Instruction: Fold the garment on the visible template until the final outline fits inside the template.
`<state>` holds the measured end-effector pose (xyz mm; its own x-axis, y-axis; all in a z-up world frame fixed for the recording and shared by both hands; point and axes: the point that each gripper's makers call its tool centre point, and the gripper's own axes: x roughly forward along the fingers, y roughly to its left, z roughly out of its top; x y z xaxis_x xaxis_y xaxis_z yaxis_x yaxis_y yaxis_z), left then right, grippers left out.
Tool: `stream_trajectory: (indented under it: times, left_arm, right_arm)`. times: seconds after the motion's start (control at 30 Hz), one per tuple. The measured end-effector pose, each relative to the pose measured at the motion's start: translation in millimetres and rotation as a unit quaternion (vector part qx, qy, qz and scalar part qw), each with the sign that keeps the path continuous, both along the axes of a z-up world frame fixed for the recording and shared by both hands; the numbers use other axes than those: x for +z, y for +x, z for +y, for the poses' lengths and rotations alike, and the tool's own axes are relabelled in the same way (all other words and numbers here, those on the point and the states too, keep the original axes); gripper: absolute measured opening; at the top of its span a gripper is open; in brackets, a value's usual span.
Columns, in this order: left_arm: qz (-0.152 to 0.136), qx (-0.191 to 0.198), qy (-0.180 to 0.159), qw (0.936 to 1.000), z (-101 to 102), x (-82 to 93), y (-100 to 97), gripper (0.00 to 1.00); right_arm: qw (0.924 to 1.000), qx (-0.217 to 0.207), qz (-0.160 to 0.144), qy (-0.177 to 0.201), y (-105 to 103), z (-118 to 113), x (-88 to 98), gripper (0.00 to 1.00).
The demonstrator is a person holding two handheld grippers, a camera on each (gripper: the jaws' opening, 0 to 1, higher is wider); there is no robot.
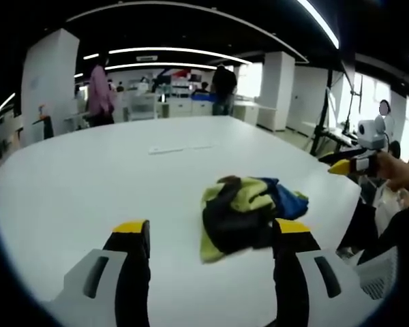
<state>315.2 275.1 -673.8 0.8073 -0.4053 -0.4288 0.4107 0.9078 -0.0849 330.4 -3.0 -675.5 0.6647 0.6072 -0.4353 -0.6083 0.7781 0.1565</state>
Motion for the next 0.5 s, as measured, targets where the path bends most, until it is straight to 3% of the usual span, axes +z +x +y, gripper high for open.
stream_trajectory:
  times: [0.5]
  left_arm:
    - [0.005,-0.015,-0.003,0.9999,-6.2,-5.0,13.8,0.64]
  right_arm:
    - [0.9997,0.02,0.009,-0.007,10.7,17.0,-9.5,0.47]
